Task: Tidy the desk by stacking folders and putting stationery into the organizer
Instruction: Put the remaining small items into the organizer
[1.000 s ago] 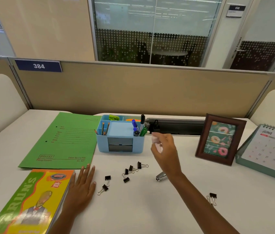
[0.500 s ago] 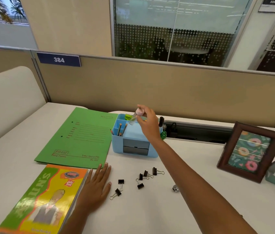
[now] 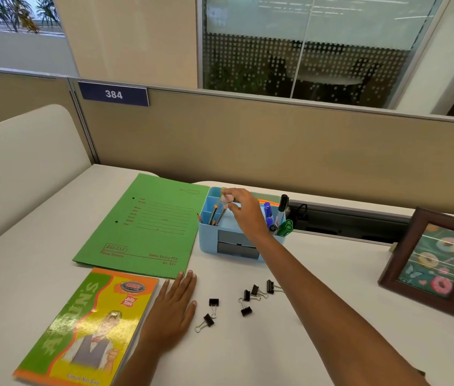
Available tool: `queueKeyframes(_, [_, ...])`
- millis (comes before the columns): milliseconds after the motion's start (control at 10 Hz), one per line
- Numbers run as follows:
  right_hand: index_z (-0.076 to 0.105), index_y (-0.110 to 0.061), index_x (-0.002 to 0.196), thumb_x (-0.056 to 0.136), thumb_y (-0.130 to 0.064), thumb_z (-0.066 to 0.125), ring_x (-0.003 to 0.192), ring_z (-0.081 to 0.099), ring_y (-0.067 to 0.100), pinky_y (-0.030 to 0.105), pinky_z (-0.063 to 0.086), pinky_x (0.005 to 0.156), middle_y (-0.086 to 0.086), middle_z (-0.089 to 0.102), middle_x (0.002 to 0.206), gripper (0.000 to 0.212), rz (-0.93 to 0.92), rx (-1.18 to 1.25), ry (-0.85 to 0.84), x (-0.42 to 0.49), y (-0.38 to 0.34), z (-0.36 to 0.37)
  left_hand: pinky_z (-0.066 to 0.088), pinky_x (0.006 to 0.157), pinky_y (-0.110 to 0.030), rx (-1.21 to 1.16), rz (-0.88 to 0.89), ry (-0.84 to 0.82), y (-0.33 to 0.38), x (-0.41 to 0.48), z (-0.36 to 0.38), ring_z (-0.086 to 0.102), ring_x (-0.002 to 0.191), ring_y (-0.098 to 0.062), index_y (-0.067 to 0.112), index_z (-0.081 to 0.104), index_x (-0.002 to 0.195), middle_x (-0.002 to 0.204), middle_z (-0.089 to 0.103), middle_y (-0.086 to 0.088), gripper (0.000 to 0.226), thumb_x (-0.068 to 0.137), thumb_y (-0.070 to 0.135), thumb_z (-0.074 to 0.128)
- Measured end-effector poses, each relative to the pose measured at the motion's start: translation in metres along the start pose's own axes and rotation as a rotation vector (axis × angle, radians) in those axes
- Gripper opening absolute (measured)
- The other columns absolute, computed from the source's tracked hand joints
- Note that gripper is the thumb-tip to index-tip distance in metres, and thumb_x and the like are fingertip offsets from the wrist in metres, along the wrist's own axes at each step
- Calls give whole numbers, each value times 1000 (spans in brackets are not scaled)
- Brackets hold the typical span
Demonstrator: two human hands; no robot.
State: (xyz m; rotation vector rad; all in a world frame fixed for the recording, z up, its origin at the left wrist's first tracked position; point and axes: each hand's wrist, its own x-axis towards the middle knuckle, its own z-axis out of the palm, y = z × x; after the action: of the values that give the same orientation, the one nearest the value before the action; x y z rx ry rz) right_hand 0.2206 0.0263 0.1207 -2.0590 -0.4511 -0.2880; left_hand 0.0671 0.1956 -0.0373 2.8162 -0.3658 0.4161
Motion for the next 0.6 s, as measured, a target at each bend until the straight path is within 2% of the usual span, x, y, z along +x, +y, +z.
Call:
queueKeyframes(100, [63,-2,108,82,11,47,100,58,32,38,44,90,18,61,115,33,31,-3,20,0,3,2,-5,114,-23,1,-2,1,0,0,0,-4,141,-6,21,0,147,154,-9,13,52,99,39,8])
queueKeyframes(200, [62,-2,111,85,10,46,102,58,29,23,40,86,16,60,117,33,46,-50,52,-2,3,1,-5,114,-23,1,-4,1,0,0,0,-4,141,-6,21,0,147,154,-9,13,52,99,39,8])
queueKeyframes(300, [64,-2,106,88,7,44,100,57,22,21,41,85,15,63,110,29,-4,-80,155,-13,1,-5,-5,114,-23,-5,-2,4,-1,-1,1,-4,141,-5,21,0,147,154,-9,13,52,99,39,8])
queueKeyframes(400, [66,-2,100,88,8,44,93,54,11,27,49,83,14,64,102,27,-90,-89,210,-40,1,-13,-4,113,-24,-16,6,5,-1,0,2,-4,141,-5,21,0,147,154,-9,13,52,99,39,8])
queueKeyframes(500, [65,-3,96,84,8,44,98,51,9,13,40,89,14,64,97,27,-177,-204,216,-82,8,-18,-3,113,-24,-30,8,-1,-2,1,2,-4,141,-4,22,0,147,154,-9,14,52,99,40,8])
queueKeyframes(600, [67,-5,94,82,-5,37,96,50,12,19,43,87,12,65,94,32,-190,-339,229,-131,26,-19,-3,112,-24,-39,7,-5,-4,1,3,-4,141,-3,23,-1,147,154,-10,16,53,98,41,7])
